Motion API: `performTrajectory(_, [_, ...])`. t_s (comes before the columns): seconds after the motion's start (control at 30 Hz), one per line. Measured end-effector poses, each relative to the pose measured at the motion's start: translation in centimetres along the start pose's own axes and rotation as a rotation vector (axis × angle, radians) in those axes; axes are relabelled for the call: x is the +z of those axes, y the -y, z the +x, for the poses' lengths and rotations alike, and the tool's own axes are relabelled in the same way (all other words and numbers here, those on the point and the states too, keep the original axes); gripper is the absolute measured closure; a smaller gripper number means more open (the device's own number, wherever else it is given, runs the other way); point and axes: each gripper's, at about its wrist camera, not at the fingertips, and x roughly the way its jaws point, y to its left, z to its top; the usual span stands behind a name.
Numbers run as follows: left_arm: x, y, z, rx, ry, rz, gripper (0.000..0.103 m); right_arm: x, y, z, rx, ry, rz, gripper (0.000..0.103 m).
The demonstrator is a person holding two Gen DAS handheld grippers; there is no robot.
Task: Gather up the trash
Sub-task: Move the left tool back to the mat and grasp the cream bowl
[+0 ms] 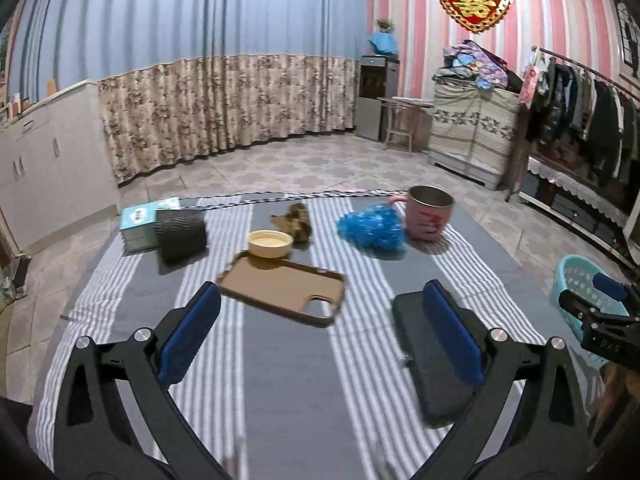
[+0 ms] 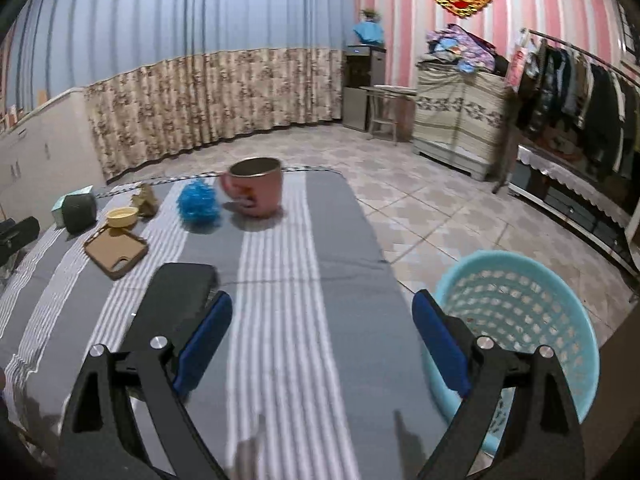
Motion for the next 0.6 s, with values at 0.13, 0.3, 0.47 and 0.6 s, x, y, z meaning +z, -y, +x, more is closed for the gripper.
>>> performTrajectory(0.13, [0.1,-1.8,-0.1,0.011,-0.005,-0.024,0.006,0.7,-2.5,0.4,0.019,-0.001,-0.033,0.013])
performTrajectory(0.3, [0.6,-4.5,0.6,0.032,0.001,-0.049,0.006,1.8,-4.6,0.8,0.028,0.008,-0.066,0.013])
performTrajectory(0.47, [1.2,-6.8,2.4,0.059,-0.008,-0.067,0.006,2.6,-6.1,2.2,0.029,-0.006,-0.078,0.013])
performTrajectory(0.6, [1.0,-8.2,4.5,0.083,-0.033,-0.061,0.006,2.7,-7.3,3.5,0.036,-0.028,-0.086,0.013])
